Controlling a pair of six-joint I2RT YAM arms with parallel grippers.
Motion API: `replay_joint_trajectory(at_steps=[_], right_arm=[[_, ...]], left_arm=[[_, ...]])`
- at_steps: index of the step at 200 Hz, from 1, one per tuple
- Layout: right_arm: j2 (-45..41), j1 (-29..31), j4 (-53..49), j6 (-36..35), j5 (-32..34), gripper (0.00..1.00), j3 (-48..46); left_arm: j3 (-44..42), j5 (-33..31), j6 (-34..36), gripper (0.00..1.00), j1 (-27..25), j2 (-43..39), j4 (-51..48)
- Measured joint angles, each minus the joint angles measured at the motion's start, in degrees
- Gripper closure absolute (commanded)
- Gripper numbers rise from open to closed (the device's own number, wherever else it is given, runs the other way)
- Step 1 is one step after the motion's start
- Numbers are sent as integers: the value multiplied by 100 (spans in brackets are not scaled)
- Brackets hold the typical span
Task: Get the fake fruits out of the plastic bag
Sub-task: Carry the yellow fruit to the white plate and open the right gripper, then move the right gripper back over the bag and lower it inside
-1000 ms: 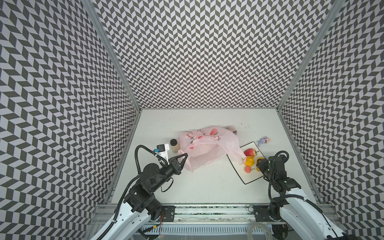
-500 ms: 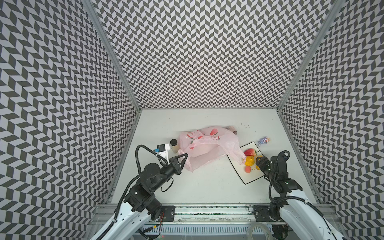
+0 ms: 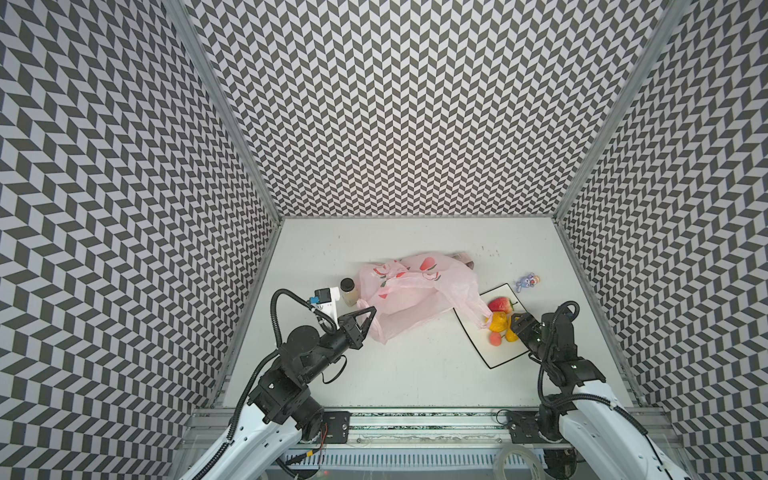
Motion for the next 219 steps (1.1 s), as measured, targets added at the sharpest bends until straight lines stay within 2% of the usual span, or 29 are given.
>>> replay_joint_trajectory(at_steps=[28,50,82,96,135,153,173,219], right_arm=[[-339,-24,-485,-216,181,26,393],[-597,-24,-555,-485,109,30,990],[-402,203,-404,-876,-516,45,2022],[-96,785,-256,-1067,-664,49,2444],[1196,3713,216,-1836,-310,53,3484],[2052,4570,420,-2214,-125,53,3858],[3036,4911,570,-2524,-42,53,4183],[4693,5005,931,-2859,11,54,4459]], left_arm=[[9,9,2,100,0,2,0],[13,37,9,100,0,2,0],[31,44,24,100,0,11,4],[31,46,26,100,0,13,9],[37,48,28,100,-4,79,4],[52,50,39,100,-4,79,-2],[63,61,44,100,-7,74,-4],[105,72,87,100,-9,70,-85]])
